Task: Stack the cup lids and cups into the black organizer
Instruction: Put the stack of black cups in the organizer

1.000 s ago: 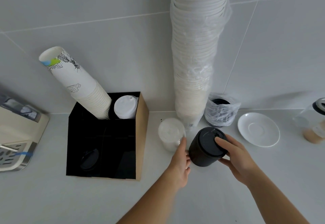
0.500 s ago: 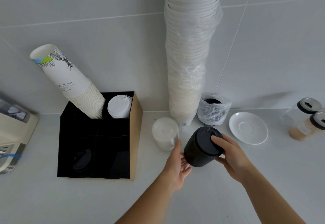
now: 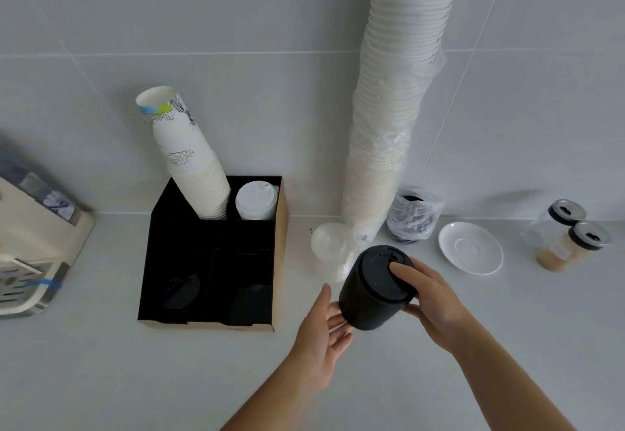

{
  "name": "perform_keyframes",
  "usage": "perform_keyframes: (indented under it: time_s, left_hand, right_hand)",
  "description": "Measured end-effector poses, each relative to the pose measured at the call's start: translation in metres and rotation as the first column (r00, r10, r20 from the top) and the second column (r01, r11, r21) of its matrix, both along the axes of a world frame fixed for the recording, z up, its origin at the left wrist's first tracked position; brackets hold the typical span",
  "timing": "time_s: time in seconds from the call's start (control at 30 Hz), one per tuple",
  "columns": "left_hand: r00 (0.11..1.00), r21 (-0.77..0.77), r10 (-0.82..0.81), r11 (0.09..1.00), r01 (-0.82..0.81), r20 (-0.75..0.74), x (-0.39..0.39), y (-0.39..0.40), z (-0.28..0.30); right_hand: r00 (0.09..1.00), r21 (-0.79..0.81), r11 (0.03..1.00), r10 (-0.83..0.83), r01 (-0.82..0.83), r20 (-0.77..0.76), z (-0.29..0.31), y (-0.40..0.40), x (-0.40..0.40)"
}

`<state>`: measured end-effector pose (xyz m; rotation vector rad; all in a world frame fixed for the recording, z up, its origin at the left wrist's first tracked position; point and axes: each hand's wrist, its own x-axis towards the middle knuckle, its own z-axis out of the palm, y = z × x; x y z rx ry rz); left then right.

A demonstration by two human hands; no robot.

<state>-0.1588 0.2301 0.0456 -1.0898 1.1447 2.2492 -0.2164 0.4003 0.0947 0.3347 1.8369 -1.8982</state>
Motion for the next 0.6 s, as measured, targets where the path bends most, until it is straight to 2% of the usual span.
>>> perform_keyframes:
  time_s: [0.17, 0.37, 0.6]
  left_hand:
    - [0.998, 0.022, 0.04, 0.999, -0.039, -0.041, 0.032, -0.034, 0.011]
    - [0.983, 0.068, 0.163, 0.985, -0.158, -0.08, 0.069, -0.083, 0.016]
    - [0.95, 0.053, 0.288, 0.957, -0.284, -0.122, 0.093, -0.152, 0.019]
  right_hand:
    - [0.999, 0.029, 0.999, 0.035, -0.034, -0.022, 0.018, -0.034, 0.024]
    - [0.993, 0.031, 0.994, 0.107, -0.106, -0.042, 0.031, -0.089, 0.045]
    - [0.982, 0.011, 0.984, 0.179, -0.179, -0.057, 0.037, -0.164, 0.056]
